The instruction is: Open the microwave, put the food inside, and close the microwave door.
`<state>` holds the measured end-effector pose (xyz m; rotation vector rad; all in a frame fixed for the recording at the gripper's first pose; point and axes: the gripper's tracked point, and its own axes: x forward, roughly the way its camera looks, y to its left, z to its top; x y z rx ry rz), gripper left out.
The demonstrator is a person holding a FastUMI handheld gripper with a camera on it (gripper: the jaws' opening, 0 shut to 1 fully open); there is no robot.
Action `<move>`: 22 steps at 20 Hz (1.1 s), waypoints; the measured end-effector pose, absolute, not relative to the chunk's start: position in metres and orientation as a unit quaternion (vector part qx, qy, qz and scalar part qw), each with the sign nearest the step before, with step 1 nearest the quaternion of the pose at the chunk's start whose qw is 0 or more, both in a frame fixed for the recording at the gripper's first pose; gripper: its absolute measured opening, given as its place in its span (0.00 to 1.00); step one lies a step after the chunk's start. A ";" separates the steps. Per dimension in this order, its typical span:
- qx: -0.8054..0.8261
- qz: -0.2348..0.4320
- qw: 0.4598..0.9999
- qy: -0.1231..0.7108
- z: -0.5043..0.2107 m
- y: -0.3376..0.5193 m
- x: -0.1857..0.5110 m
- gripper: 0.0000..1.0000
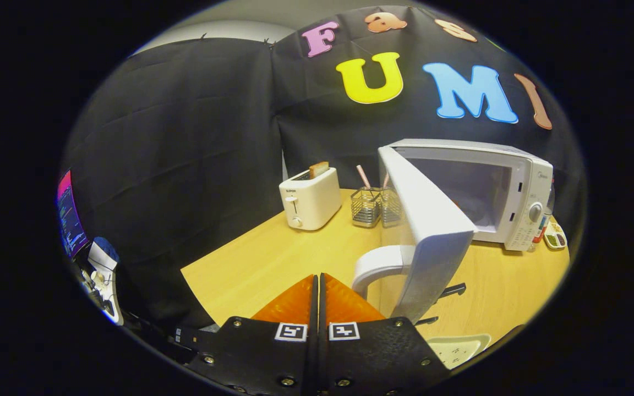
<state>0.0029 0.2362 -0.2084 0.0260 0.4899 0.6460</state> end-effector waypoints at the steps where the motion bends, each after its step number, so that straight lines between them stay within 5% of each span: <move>1: 0.014 0.308 0.921 0.238 -0.208 0.229 0.008 0.01; 22: 0.058 0.186 0.952 0.237 -0.208 0.097 0.115 0.01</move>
